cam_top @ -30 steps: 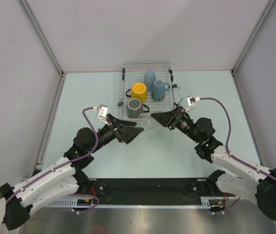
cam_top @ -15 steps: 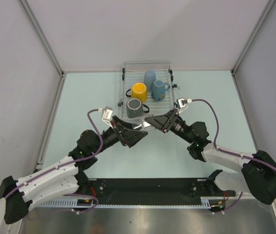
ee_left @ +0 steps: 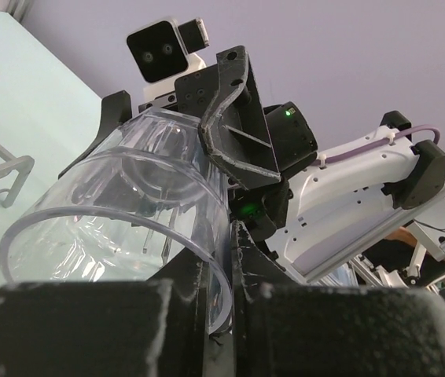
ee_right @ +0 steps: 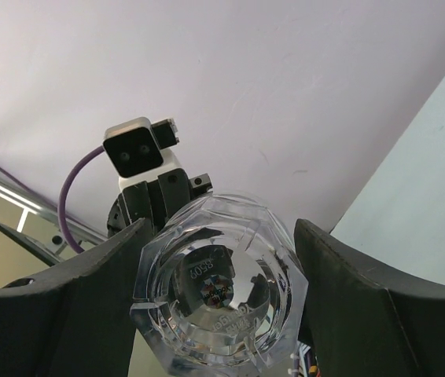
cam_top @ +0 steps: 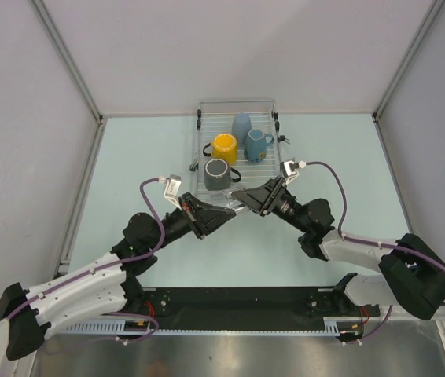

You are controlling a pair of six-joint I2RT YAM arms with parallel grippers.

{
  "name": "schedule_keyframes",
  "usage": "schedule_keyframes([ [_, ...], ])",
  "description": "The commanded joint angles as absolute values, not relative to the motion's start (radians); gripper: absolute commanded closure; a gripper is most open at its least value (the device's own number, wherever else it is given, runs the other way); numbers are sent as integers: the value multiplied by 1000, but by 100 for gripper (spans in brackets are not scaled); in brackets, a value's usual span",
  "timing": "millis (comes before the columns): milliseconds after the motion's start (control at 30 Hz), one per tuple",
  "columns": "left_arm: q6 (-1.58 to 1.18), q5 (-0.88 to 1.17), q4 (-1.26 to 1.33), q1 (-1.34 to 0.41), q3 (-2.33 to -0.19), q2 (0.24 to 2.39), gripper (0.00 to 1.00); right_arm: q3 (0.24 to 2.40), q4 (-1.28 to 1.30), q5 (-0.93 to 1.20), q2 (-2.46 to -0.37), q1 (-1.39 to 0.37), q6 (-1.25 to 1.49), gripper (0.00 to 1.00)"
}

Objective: Unload the cups from the dish rack

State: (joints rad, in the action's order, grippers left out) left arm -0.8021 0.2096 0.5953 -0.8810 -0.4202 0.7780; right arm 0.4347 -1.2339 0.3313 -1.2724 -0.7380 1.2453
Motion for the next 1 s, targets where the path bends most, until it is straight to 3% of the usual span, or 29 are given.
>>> schedule_keyframes([
  [0, -790, 170, 588, -877, -416, 775, 100, 452, -1312, 367, -1255, -753, 1230, 92],
  [67, -778, 150, 528, -877, -434, 764, 100, 453, -1257, 380, -1233, -747, 1221, 68],
  [100, -761, 141, 505, -877, -442, 758, 100, 445, -1238, 380, -1221, -746, 1215, 47],
  [133, -752, 135, 485, -877, -451, 744, 100, 437, -1201, 370, -1192, -738, 1203, 37],
  [167, -740, 115, 441, -877, -463, 739, 100, 431, -1178, 361, -1175, -733, 1194, 19],
  [233, -712, 95, 401, -877, -477, 718, 100, 422, -1103, 347, -1117, -712, 1177, 3],
  [400, -641, 16, 229, -877, -549, 693, 100, 463, -826, 324, -971, -638, 1082, 0],
  [467, -620, -26, 139, -876, -587, 681, 100, 523, -592, 267, -892, -612, 989, 0],
  [667, -555, -225, -186, -876, -742, 684, 100, 753, 31, -46, -813, -609, 770, 0],
  [833, -534, -408, -459, -876, -874, 744, 100, 819, 279, -266, -813, -649, 715, 0],
  [967, -540, -402, -676, -876, -1030, 880, 100, 859, 420, -448, -839, -710, 719, 0],
])
